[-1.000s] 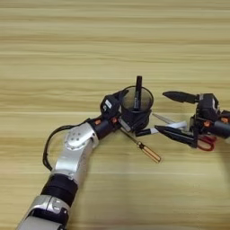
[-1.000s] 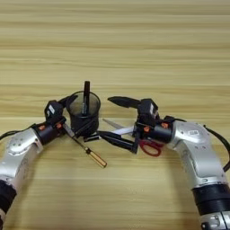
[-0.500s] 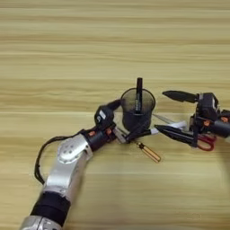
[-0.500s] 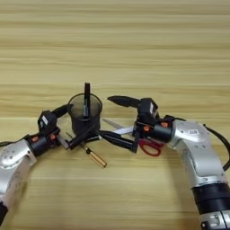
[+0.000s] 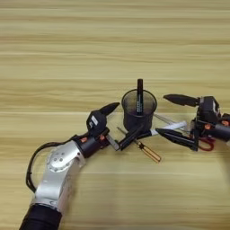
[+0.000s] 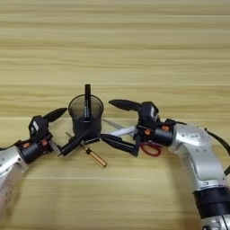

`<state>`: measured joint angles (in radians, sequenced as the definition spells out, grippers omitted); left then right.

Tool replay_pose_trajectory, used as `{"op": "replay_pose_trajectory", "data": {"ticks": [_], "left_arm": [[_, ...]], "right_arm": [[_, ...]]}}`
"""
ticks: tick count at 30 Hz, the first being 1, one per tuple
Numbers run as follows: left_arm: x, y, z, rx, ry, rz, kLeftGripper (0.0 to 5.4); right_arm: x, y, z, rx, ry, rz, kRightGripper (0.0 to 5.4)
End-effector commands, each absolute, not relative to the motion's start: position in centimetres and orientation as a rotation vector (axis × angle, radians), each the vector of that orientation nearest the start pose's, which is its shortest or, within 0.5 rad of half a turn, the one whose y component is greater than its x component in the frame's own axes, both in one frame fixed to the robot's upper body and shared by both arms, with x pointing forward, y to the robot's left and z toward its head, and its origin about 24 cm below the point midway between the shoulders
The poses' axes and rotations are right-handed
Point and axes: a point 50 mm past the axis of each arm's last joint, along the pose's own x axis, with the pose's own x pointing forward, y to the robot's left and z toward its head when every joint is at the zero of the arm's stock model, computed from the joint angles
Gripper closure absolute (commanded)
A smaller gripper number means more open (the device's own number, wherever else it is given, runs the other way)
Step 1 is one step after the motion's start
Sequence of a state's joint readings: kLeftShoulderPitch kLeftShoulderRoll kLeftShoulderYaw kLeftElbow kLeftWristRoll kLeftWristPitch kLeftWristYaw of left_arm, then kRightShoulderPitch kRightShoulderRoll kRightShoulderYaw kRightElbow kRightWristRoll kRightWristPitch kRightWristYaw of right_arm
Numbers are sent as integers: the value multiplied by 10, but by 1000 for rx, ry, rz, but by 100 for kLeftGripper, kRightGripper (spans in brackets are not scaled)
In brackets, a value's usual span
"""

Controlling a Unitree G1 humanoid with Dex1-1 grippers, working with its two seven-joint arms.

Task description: Move the objects on the table

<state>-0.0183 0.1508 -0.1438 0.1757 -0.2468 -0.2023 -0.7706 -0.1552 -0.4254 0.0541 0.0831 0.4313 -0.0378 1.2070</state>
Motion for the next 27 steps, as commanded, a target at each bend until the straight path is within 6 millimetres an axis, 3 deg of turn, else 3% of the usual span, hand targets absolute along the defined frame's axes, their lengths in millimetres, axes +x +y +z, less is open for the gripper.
{"op": "replay_pose_trajectory", "data": {"ticks": [1, 17, 27], "left_arm": [[236, 121, 29, -93, -71, -850, 3], [236, 135, 54, -253, -230, -797, 3], [255, 152, 61, -326, -316, -570, 3]], "right_arm": [[245, -173, 75, -99, -51, 1264, 0], [222, -168, 48, -136, 44, 1287, 0], [210, -165, 31, -165, 110, 1302, 0]]}}
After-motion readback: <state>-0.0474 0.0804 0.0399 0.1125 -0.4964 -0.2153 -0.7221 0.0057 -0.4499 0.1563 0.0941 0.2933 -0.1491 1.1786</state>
